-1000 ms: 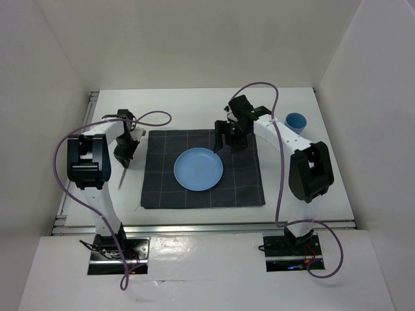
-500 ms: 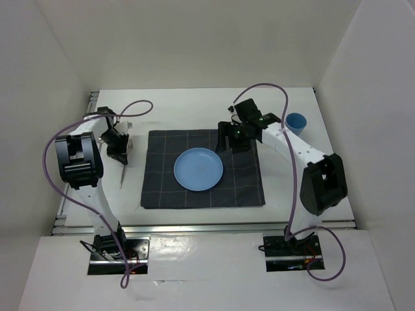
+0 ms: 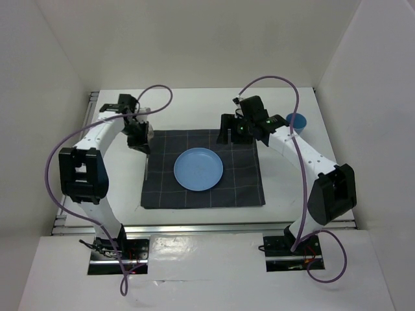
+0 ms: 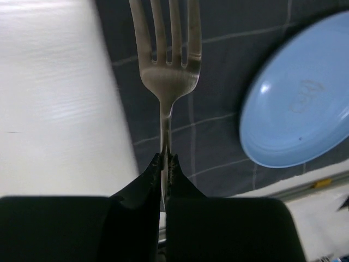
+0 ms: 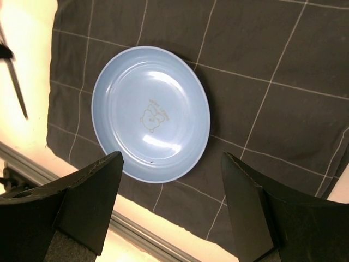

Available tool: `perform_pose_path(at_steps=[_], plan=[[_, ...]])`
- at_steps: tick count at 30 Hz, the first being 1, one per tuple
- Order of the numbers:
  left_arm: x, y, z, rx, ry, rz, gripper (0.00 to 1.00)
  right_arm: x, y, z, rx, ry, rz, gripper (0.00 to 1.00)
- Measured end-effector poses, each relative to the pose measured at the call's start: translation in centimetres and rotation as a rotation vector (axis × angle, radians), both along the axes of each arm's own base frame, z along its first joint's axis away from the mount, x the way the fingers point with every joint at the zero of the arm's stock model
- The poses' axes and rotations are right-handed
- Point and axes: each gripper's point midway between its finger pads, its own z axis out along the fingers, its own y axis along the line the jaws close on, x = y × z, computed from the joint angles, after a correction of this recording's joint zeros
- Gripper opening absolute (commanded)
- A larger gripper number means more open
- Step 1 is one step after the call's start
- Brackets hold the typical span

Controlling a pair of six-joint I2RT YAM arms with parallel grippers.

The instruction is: Set the dinner table for one person

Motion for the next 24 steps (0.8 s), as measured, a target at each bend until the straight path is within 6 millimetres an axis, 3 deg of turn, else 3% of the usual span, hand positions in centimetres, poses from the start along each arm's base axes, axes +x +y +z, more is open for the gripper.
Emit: perform_pose_path(at_steps=[4,8,18,23,24], plan=[[-1.4,-4.2,-1.7,-0.013,0.093,-0.034,0.0,-0.1,-0.5,-0.8,-0.02,0.012,-0.028,0.8],[-2.0,-5.7,-3.7,0.037,0.156,-0.011,0.0,0.0,-1.1,-1.5,-0.05,0.017,-0.054,0.8],[-2.2,-4.5,-8.9,0.182,0.258,0.063,0.0,0.6,-2.1,-1.5,-0.092,-0.006,-0.099,0.8],[-2.3,-4.7,-9.4,0.208,0.264,0.047,0.0,0.8,-2.5,-1.6,-0.109,-0.016,-0.113,0.8],[-2.4,-4.7,-9.4,0.213,0.263,0.043,0.14,0.9,-2.5,-1.6,-0.111,-0.017,-0.115,0.8]])
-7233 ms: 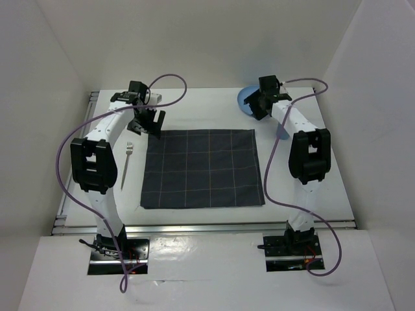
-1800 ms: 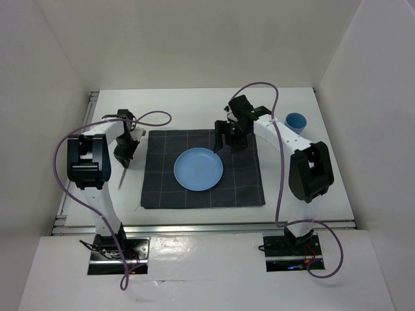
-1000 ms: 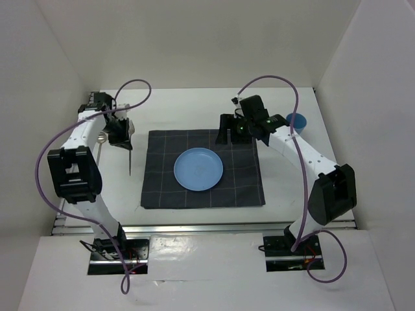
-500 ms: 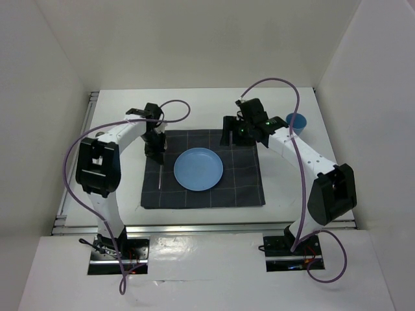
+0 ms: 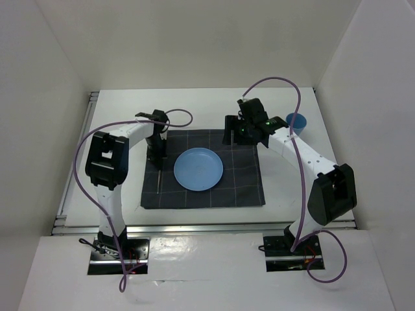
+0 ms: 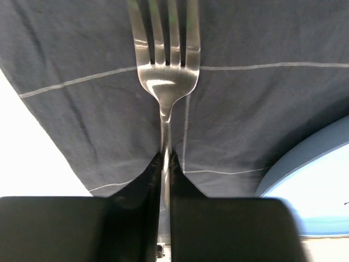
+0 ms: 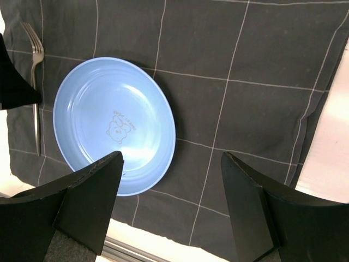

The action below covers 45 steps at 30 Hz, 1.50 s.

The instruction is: Set the dinner table for one person

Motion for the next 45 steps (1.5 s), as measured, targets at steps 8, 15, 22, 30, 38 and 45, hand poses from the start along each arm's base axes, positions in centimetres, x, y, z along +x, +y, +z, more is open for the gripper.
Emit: perform_pose_path(at_steps=[8,15,22,30,38,45], plan=[[-0.2,-0.4,-0.2,0.006,0.004,-0.031,0.63,0.1,-0.2,0.0,-0.009,-0.005,-0.008,0.83],[-0.2,-0.2,-0.1,0.012,0.002,-0.048,0.62,0.2,-0.3,0.0,-0.012,-0.006,-0.011,0.83],[4.0,1.8,3.3,0.074,-0.173,-0.118,0.73,0.1,-0.2,0.0,-0.009,-0.004,-0.003,0.83],[9.0,14.1,11.7,0.251,-0.554,-0.051,0.99,-0.4,0.5,0.1,0.018,0.008,0.038,0.83],[10.3,23.5,6.3,0.236,-0.404,0.049,0.79,-0.2,2.2,0.9,0.089,0.013,0.087,0.8],[8.5,24.4,1.7,0.207,-0.267,0.054,0.85,-0.1,3.1,-0.2,0.11,0.059,0.107,0.8]])
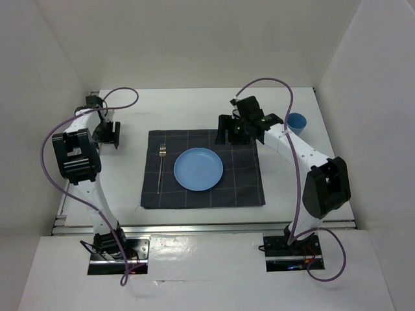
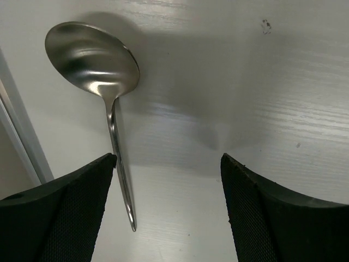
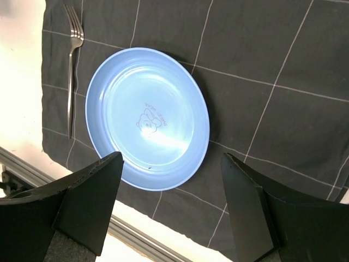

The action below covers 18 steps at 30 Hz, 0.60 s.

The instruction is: Set the dinner table for one person

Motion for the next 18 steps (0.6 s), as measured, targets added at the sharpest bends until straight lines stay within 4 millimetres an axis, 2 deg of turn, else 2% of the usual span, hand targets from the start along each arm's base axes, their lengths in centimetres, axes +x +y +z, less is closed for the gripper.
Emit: perform_pose_path(at_steps=[5,8,14,15,18], plan=[[0.4,1.1,-1.0,-0.027,0.015,0.027,0.85,0.0,0.1,-0.1,0.001,0.003,0.001,0.79],[-0.1,2.2,-1.1,-0.036,0.019,0.054,0.85,0.0,0.1,-0.1,0.001,0.003,0.002,0.79],[-0.6,3.1,-1.3,-0.054,0.032,0.075,0.78,0.2,0.2,-0.1,0.002,0.004,0.002,0.79],[-0.6,3.1,-1.4,-0.058,0.033,0.076,0.76,0.4,0.3,0.0,0.002,0.002,0.002,0.79],[-0.7,2.7,-1.6,-0.092,0.037,0.068,0.46,0.8,0.4,0.4,0.006,-0.009,0.001,0.79]])
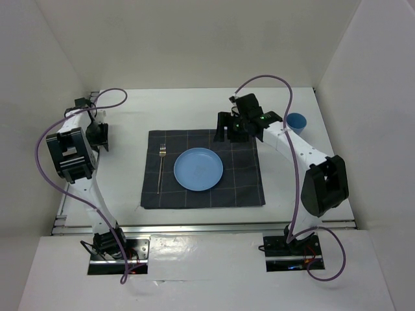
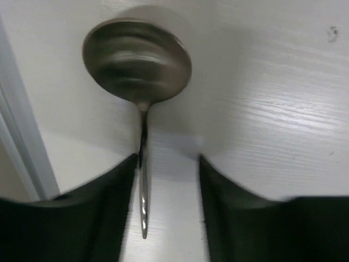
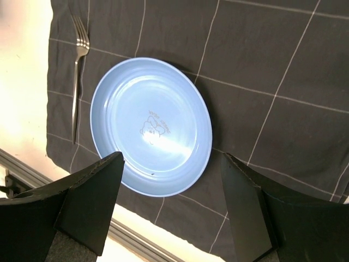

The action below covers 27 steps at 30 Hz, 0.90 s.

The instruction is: Set the dinner table for one person

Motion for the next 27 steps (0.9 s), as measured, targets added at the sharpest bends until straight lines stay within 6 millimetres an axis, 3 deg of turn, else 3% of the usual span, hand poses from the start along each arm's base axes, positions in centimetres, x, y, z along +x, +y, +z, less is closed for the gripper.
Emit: perform_pose_path(at_steps=[1,2,4,12,18,22,27], plan=[[0.0,-0.3,-0.1,-0.016,0.001,-0.002,0.33,0.1,0.0,0.1,0.0,-0.004,-0.001,0.79],[-0.1,-0.4,-0.1,-0.029,0.003,0.0,0.12,0.1,0.0,0.1,-0.001,-0.005,-0.002,0.79],[-0.2,-0.8,-0.2,-0.061,0.007,-0.012,0.0,0.2,-0.1,0.2,-0.005,-0.011,-0.004,0.79],[-0.3,-0.9,-0.1,-0.144,-0.021,-0.013,0.0,0.4,-0.5,0.1,-0.025,-0.021,-0.019,0.77],[-1.7,-3.0,0.3,-0.292,-0.034,0.05,0.0,-0.5,0.4,-0.8,0.011,-0.02,0.022,0.75],[-2.9,-5.7,2.1,-0.35,-0.028,0.09,0.0,-2.2,3.5,-1.3,0.044,-0.044,0.108,0.75],[-1.3,-9.3,7.4,-0.336,-0.145,0.048,0.0,-3.6,9.8,0.2,0.149,-0.116,0.23,0.75]])
